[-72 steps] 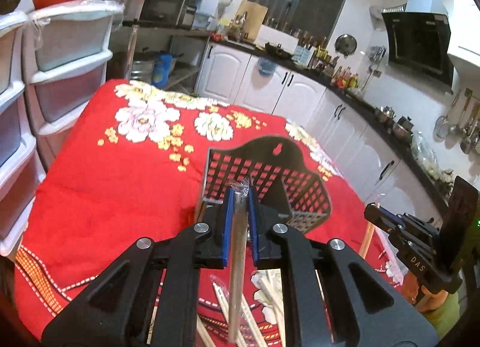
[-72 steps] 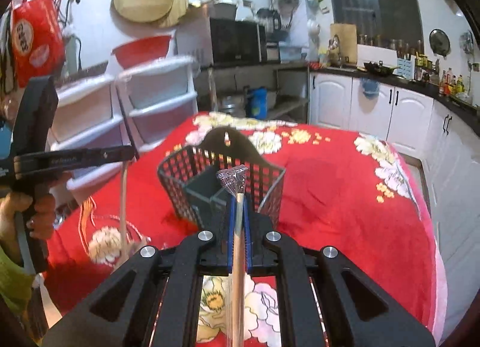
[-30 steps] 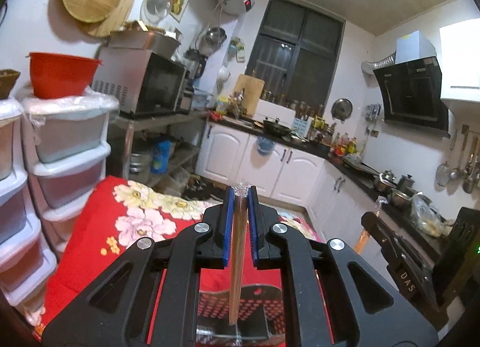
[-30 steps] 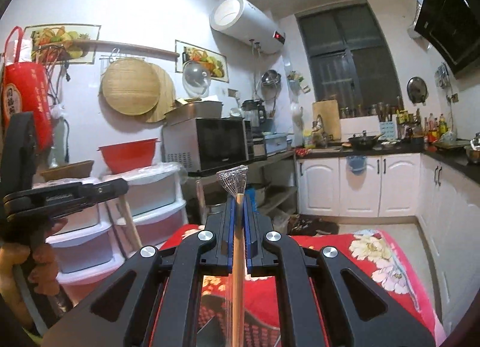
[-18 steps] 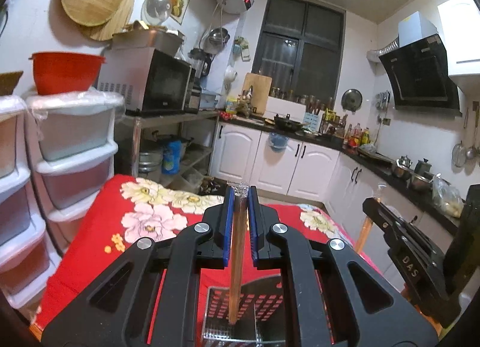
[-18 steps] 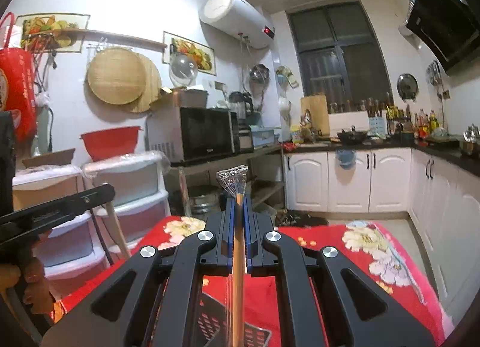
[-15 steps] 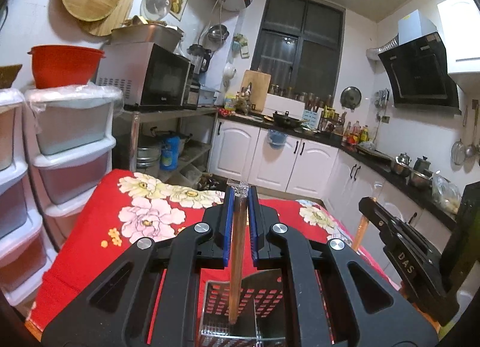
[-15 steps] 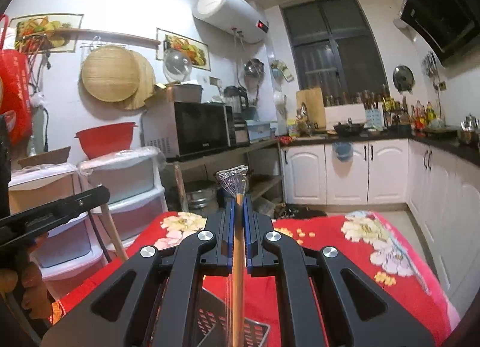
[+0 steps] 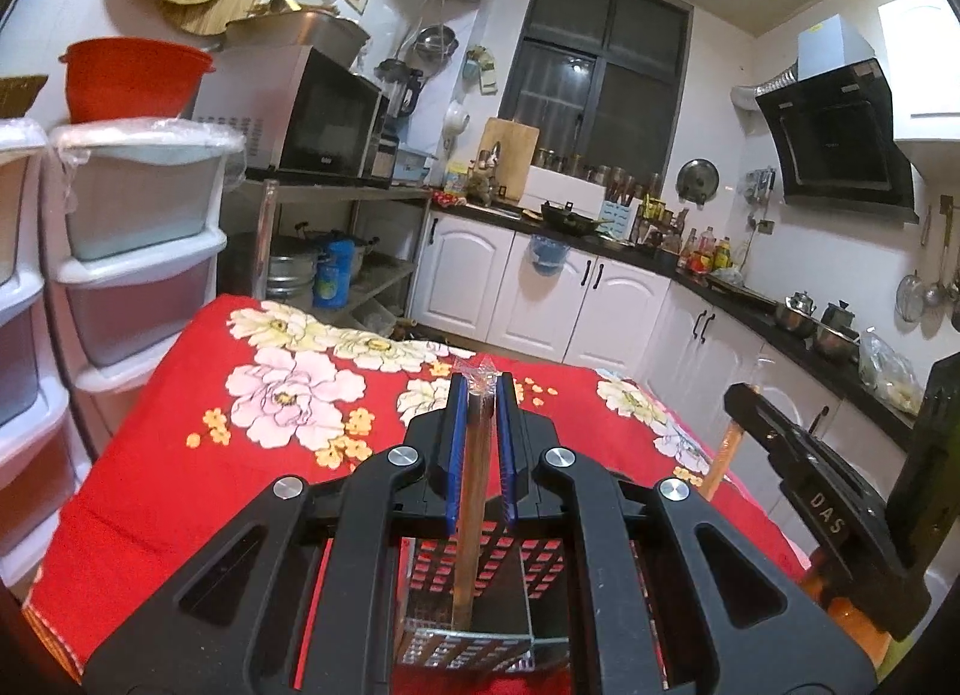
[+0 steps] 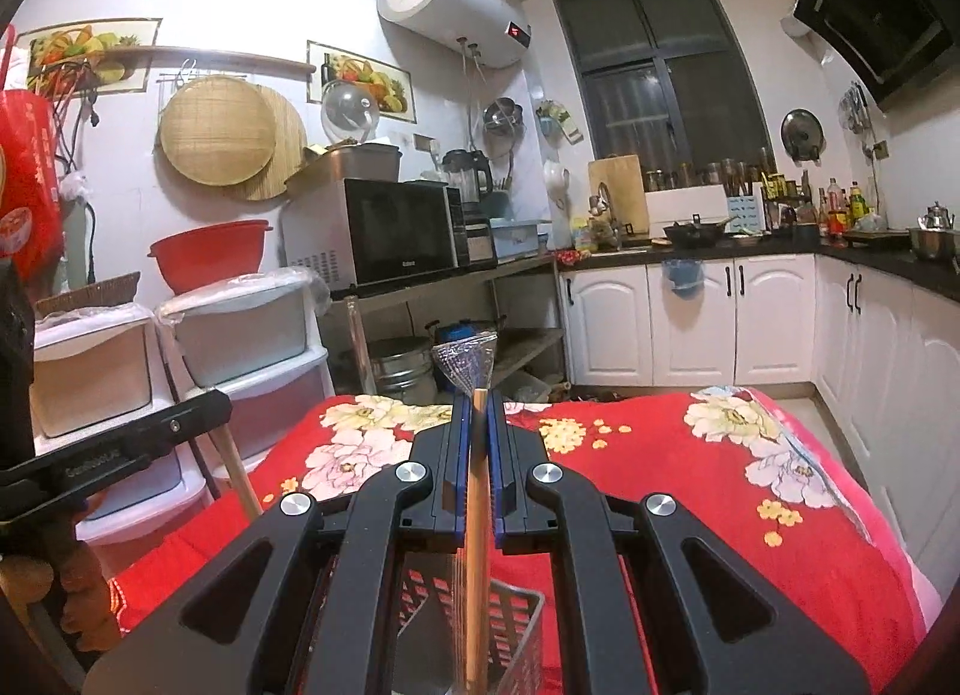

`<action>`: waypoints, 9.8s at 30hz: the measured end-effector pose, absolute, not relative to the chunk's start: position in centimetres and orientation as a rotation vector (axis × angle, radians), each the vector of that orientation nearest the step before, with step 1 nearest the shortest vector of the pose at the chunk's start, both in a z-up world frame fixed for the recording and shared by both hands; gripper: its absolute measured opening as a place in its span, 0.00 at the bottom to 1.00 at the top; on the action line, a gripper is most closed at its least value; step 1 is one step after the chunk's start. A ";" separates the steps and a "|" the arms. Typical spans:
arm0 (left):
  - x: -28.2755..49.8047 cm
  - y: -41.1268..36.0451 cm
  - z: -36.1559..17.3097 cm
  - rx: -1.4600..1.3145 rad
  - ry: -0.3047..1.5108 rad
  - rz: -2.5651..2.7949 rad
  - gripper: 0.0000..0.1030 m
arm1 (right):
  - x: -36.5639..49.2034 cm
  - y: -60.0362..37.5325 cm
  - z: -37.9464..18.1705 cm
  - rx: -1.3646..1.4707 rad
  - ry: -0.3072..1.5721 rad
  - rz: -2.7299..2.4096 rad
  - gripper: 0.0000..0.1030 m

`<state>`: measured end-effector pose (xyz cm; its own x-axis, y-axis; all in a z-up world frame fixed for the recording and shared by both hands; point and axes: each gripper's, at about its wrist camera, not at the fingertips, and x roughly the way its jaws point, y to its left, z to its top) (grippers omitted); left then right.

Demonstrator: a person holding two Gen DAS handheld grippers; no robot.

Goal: Organize utensils
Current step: 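Lift the left tool's chopstick pack over the grey caddy while the right tool carries its pack there, then open the left tool over the caddy while the right tool opens, dropping both packs in, then move the left tool back to the remaining packs while the right tool follows, then close the left tool on another chopstick pack while the right tool grasps one too, then lift the left tool's pack above the caddy while the right tool carries its pack there, then open the left tool over the caddy while the right tool opens, releasing both packs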

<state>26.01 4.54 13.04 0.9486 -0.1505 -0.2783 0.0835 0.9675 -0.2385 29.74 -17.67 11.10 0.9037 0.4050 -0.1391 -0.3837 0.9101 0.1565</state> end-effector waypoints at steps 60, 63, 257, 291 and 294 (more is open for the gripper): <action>17.2 8.2 8.2 -0.354 0.473 -0.087 0.88 | 19.3 -22.5 6.7 0.179 0.382 0.375 0.51; 16.4 8.0 8.0 -0.353 0.481 -0.080 0.88 | 18.7 -22.2 6.7 0.163 0.395 0.391 0.51; 27.5 1.9 13.4 -0.267 0.335 -0.247 0.01 | 30.9 -14.7 9.8 0.137 0.085 0.329 0.10; 27.2 2.1 13.6 -0.290 0.436 -0.324 0.21 | 28.3 -15.3 9.8 0.107 0.248 0.409 0.14; 26.4 2.1 13.9 -0.290 0.433 -0.326 0.24 | 28.1 -15.4 9.8 0.120 0.256 0.414 0.16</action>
